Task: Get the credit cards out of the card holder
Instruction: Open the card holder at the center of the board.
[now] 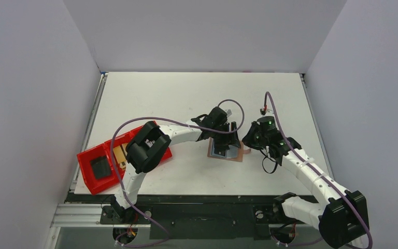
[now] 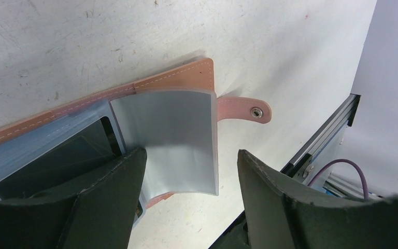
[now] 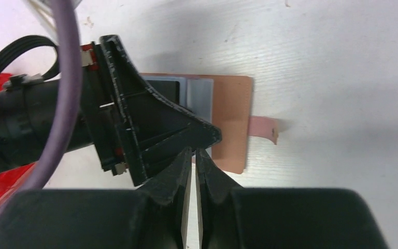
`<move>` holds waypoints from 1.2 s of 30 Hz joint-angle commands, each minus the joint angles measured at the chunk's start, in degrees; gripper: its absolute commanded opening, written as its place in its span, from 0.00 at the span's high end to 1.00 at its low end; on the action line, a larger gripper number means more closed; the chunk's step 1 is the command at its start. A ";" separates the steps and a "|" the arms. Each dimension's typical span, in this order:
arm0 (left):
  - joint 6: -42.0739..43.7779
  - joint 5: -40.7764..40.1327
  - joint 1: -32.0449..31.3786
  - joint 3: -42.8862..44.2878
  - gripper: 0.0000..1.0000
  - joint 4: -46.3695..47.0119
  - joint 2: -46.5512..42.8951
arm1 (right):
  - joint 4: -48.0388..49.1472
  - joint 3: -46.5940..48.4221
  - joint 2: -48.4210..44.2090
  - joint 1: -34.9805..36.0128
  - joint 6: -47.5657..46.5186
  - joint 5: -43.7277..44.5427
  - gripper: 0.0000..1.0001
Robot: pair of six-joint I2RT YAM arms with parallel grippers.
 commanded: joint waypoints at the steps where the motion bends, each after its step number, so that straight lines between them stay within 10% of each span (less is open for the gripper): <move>1: -0.59 -0.14 0.48 1.13 0.36 0.03 -2.43 | 8.16 -2.97 -2.30 -0.31 1.57 -6.21 0.97; 36: -6.55 16.82 4.94 2.78 0.34 3.84 -3.48 | 19.93 -6.22 6.09 10.62 -0.12 -3.99 1.00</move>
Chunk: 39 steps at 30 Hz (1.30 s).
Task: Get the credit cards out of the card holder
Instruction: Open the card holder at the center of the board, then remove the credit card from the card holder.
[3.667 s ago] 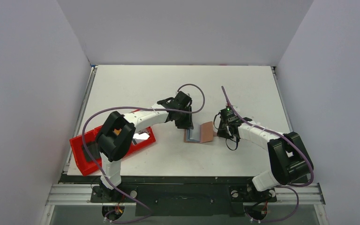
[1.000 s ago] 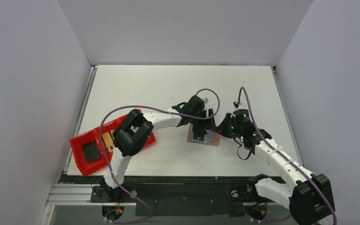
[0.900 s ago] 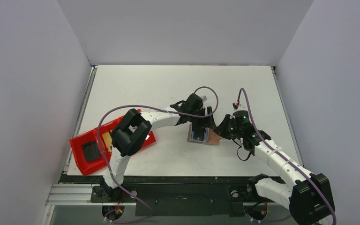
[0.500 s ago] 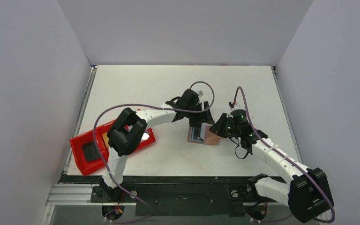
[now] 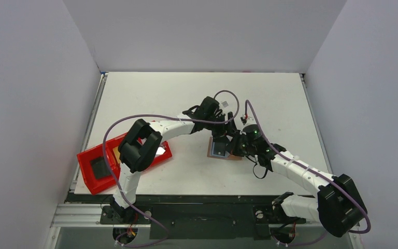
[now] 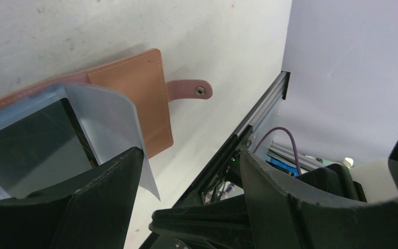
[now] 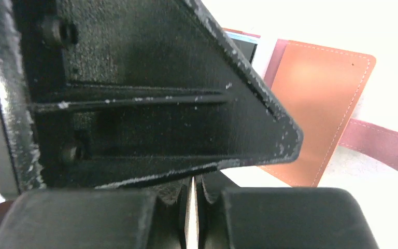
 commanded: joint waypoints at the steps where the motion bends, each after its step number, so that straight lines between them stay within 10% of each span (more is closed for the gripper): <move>1: -2.84 4.99 0.37 1.59 0.35 4.41 0.22 | 3.51 1.60 1.03 1.54 -1.49 4.91 1.00; 14: -2.64 3.69 1.29 -0.50 0.33 4.29 -1.08 | 4.85 -2.67 3.49 -0.43 -0.06 11.22 1.00; 31: 10.46 -11.35 4.08 -3.92 0.33 -9.73 -7.38 | 13.97 -2.78 13.88 -8.01 4.54 -2.62 1.00; 39: 15.86 -18.30 3.95 -3.25 0.71 -15.19 -7.64 | 17.38 -1.84 17.98 -9.86 7.00 -6.83 0.96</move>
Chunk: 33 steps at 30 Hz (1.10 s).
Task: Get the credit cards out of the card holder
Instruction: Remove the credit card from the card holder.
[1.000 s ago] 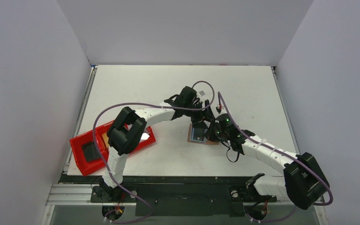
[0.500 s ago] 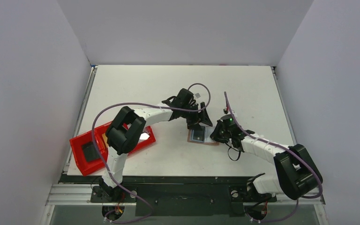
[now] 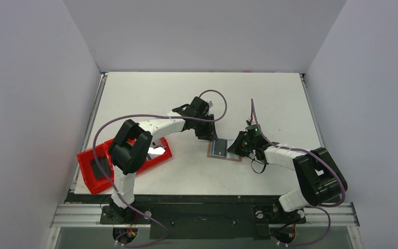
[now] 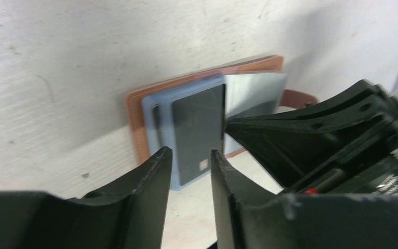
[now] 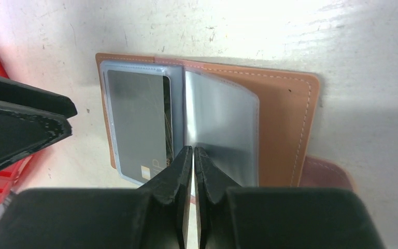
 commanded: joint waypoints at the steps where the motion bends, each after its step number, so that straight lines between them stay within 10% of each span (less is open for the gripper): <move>1: 4.77 -4.47 -0.08 1.12 0.76 -3.60 -1.88 | 4.90 1.37 2.09 -1.68 2.33 -3.58 0.94; 33: 3.52 -11.48 -4.26 3.19 0.98 -7.60 7.17 | 15.72 -4.30 4.88 -7.87 7.35 -11.53 0.82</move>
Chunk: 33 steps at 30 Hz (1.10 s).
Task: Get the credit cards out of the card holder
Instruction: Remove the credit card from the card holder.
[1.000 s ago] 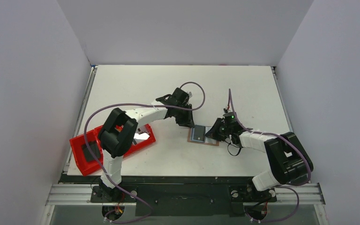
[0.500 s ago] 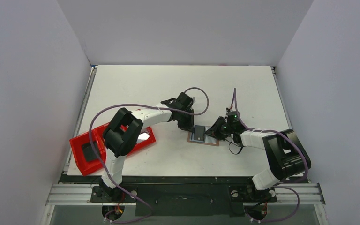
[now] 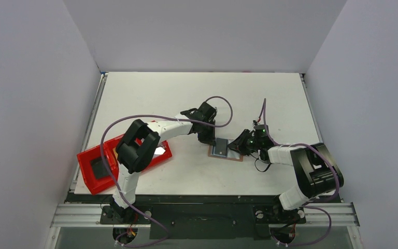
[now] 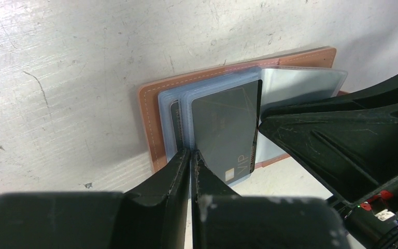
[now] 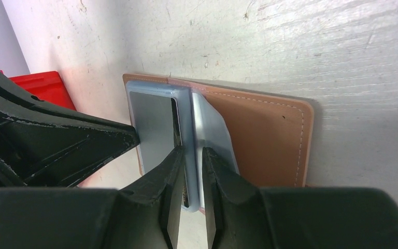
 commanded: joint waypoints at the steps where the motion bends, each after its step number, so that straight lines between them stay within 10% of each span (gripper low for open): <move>1: -0.05 -4.41 -0.77 1.01 0.98 -3.50 3.24 | 3.73 -1.53 0.19 -1.02 0.04 -1.26 0.82; 27: -0.95 -3.29 -2.64 3.42 1.00 -4.30 5.63 | 8.34 0.07 5.63 0.87 2.08 -4.36 0.85; 33: -1.43 -2.95 -3.23 3.91 0.87 -4.33 6.46 | 8.69 -0.12 5.99 1.19 2.09 -4.58 0.85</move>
